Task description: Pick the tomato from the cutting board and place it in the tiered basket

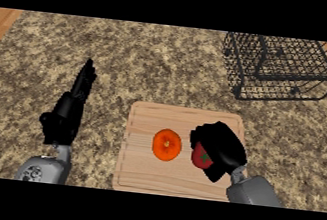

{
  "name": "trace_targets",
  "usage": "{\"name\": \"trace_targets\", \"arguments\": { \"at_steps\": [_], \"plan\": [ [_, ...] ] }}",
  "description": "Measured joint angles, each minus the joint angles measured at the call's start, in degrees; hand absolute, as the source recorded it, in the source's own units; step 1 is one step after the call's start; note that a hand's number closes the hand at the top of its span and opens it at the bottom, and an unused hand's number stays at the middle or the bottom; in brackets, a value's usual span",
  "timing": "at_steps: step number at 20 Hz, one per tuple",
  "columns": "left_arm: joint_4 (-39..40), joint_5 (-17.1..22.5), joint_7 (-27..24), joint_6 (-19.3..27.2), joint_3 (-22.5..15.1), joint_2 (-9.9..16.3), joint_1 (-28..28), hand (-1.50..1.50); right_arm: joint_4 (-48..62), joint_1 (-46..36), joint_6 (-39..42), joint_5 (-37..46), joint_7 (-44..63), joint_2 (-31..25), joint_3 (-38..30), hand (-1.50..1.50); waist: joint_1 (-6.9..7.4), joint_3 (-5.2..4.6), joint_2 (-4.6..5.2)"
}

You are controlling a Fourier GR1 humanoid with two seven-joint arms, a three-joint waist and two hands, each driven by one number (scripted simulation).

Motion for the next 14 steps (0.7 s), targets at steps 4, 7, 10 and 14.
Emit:
{"name": "trace_targets", "arguments": {
  "at_steps": [4,7,10,14],
  "plan": [
    [-0.1,0.0,0.7,0.1,0.4,0.0,-0.8,0.0,2.3,-2.4,2.2,3.8,7.4,0.1,-2.1,1.5,0.06,-0.03,-0.03],
    [-0.4,0.1,0.5,-0.3,0.4,0.4,-0.2,0.0,3.8,-4.6,7.2,7.4,16.1,-0.3,-4.1,1.5,0.13,-0.05,-0.05],
    [-1.1,0.1,0.5,-0.4,0.0,0.2,0.4,0.0,5.2,-6.8,9.3,10.0,22.6,0.6,-5.7,1.5,0.2,0.02,0.01],
    [-1.5,-0.1,0.7,-0.1,0.0,0.1,0.9,0.0,0.8,-8.7,12.7,12.1,29.0,1.0,-7.2,1.5,-0.06,0.09,0.04]
  ]
}}
